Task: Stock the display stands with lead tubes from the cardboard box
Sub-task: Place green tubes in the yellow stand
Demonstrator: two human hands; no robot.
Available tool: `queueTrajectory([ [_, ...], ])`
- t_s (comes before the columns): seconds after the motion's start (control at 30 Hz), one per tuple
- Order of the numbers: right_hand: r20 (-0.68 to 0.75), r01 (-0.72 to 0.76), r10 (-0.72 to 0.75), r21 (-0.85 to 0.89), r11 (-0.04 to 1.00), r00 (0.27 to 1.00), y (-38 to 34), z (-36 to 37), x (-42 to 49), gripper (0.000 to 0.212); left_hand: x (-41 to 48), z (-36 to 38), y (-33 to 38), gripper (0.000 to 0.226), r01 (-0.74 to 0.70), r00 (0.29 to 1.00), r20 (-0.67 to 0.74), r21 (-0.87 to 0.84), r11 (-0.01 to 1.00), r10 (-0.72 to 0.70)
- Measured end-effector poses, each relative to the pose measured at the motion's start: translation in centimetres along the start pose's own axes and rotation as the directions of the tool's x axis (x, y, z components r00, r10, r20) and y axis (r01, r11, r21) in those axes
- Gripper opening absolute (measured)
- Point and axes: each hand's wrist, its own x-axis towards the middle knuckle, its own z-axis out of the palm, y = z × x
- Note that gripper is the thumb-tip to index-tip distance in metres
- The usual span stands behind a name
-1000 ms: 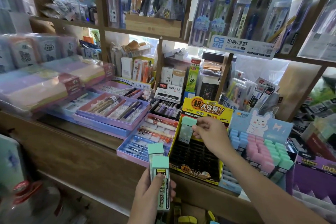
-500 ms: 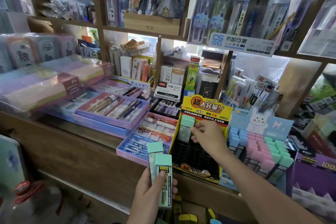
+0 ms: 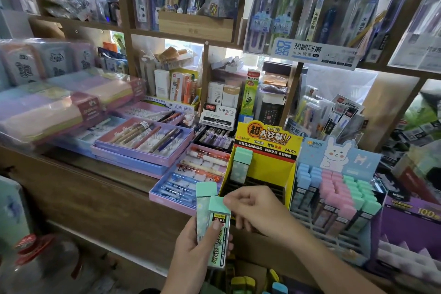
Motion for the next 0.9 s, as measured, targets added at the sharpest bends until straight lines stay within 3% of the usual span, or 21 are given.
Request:
queueTrajectory([
  [0.3,-0.005,-0.03,0.031,0.105,0.994,1.0,0.5,-0.4,-0.6,0.015,0.1,-0.1,-0.3,0.034,0.002,0.999,-0.035,0.021,1.0,-0.001],
  [0.67,-0.305,0.019,0.036,0.174,0.985,0.952,-0.4,-5.6,-0.1,0.013,0.0,-0.2,-0.2,0.042,0.061,0.997,-0.034,-0.078,0.995,-0.064],
  [0.9,-0.453,0.053,-0.032,0.033,0.998,0.891,-1.0,-8.5,0.9,0.009,0.0,-0.1,-0.1,0.042,0.056,0.998,-0.02,-0.095,0.994,-0.058],
])
